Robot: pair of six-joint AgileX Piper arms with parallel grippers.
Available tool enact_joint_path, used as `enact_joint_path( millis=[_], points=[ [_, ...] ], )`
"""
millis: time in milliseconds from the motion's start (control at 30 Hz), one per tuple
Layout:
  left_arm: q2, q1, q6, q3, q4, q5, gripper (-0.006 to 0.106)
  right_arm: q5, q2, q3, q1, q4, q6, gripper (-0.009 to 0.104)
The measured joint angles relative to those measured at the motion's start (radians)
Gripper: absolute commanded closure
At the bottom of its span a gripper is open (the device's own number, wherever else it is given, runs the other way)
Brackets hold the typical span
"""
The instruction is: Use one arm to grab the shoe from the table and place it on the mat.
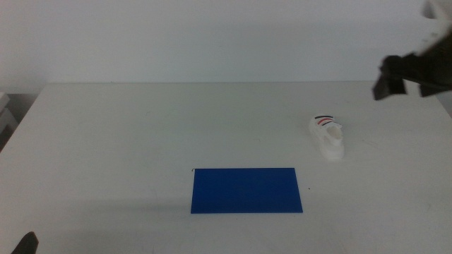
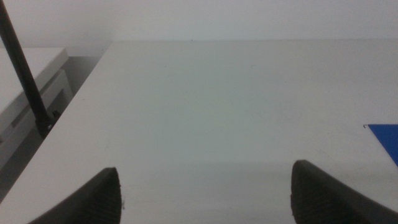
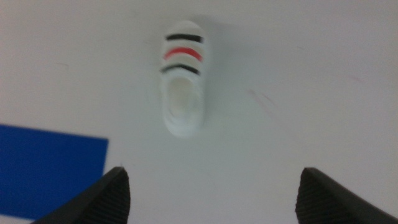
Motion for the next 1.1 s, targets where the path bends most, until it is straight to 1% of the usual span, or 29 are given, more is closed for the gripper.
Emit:
enact_joint_path(
  millis=[267, 400, 633, 900, 1000, 1100],
  points=[
    [0.000, 0.000, 0.000, 0.000, 0.000, 0.000, 0.007, 0.136, 0.304, -0.325, 0.056, 0.011, 0.027, 0.004],
    [0.000, 0.000, 0.000, 0.000, 0.000, 0.000, 0.007, 0.168, 0.421, -0.419, 0.070, 0.010, 0.063, 0.004],
    [0.000, 0.000, 0.000, 0.000, 0.000, 0.000, 0.007, 0.138, 0.576, -0.437, 0.091, -0.013, 0.123, 0.004],
    [0.000, 0.000, 0.001, 0.000, 0.000, 0.000, 0.007, 0.067, 0.662, -0.439, 0.108, -0.046, 0.150, 0.005],
    [0.000, 0.000, 0.001, 0.000, 0.000, 0.000, 0.007, 0.057, 0.675, -0.439, 0.108, -0.076, 0.178, 0.010],
    [0.000, 0.000, 0.001, 0.000, 0.000, 0.000, 0.007, 0.044, 0.684, -0.439, 0.108, -0.104, 0.204, 0.020]
  ],
)
